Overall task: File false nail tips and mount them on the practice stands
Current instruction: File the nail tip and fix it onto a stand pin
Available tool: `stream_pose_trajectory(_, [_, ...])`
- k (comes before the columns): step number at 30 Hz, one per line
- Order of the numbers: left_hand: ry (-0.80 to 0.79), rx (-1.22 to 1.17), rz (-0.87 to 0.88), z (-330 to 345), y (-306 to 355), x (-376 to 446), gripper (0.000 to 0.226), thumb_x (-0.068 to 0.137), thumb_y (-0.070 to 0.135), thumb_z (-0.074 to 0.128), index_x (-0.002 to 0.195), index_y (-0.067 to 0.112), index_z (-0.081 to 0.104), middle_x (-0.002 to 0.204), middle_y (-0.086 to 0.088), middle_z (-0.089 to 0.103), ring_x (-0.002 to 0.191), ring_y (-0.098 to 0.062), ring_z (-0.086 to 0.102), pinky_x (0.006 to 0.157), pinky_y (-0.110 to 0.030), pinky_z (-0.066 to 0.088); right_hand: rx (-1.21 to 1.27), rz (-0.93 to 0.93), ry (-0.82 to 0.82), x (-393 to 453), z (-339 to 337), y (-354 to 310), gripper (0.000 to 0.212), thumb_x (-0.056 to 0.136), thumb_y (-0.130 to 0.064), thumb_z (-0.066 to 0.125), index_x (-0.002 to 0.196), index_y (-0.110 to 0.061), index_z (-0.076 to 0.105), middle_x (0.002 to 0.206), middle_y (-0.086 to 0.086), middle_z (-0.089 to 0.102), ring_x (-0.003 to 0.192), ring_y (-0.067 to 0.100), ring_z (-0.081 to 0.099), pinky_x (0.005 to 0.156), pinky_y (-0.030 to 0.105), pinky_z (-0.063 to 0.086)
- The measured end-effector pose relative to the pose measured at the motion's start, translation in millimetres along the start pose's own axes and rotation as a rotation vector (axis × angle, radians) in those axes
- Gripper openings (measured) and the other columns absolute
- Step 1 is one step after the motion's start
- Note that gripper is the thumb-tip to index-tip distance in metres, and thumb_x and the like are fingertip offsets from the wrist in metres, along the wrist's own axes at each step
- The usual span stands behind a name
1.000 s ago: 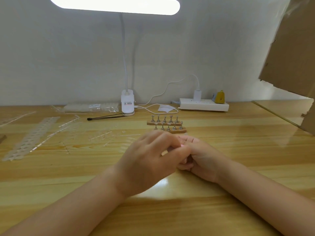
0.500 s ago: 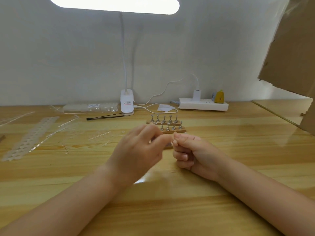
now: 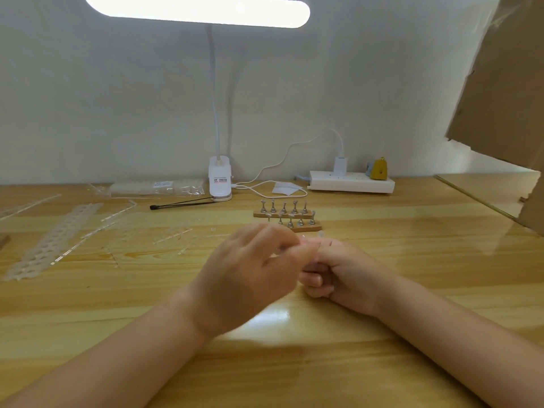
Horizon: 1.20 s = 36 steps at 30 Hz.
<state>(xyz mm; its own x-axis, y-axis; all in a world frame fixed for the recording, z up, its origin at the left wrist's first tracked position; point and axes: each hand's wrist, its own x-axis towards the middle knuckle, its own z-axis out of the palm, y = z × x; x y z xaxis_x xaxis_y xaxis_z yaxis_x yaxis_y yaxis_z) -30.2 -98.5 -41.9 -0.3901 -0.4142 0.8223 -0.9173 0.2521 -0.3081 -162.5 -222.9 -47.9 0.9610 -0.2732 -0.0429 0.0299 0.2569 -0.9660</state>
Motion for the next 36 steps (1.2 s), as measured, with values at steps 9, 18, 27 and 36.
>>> stream_pose_trajectory(9, [-0.026,0.026,-0.066,-5,-11,-5,0.027,0.079,0.003,0.065,0.101,0.017,0.056,0.09,-0.003,0.059,0.073,-0.019,0.059,0.069,-0.031,0.052,0.019,0.046,-0.001,-1,1,-3,0.023,0.091,-0.023,0.047,0.069,-0.015,0.048,0.051,-0.006,0.027,0.046,0.007,0.034,0.042,0.017,0.02])
stream_pose_trajectory(18, [-0.068,0.08,-0.075,-7,-14,-4,0.03,0.069,-0.003,0.076,0.095,0.012,0.069,0.081,-0.009,0.065,0.068,-0.023,0.062,0.062,-0.037,0.055,0.008,0.028,0.023,0,1,-2,0.026,0.089,-0.026,0.051,0.065,-0.018,0.056,0.051,-0.007,0.027,0.046,0.006,0.034,0.041,0.016,0.021])
stream_pose_trajectory(27, [-0.095,0.105,-0.069,-5,-8,-1,0.028,0.068,-0.005,0.075,0.092,0.01,0.073,0.08,-0.009,0.066,0.068,-0.024,0.062,0.062,-0.037,0.055,0.045,0.003,0.154,1,2,-3,0.02,0.083,-0.025,0.061,0.068,-0.015,0.052,0.052,-0.007,0.032,0.044,0.006,0.033,0.039,0.016,0.02])
stream_pose_trajectory(36, [-0.059,0.106,-0.044,0,-4,-3,0.024,0.076,-0.003,0.069,0.094,0.013,0.071,0.084,-0.006,0.063,0.073,-0.023,0.059,0.067,-0.035,0.052,0.026,-0.005,0.161,3,2,-1,0.018,0.079,-0.028,0.063,0.07,-0.015,0.054,0.057,-0.004,0.03,0.043,0.005,0.032,0.037,0.015,0.021])
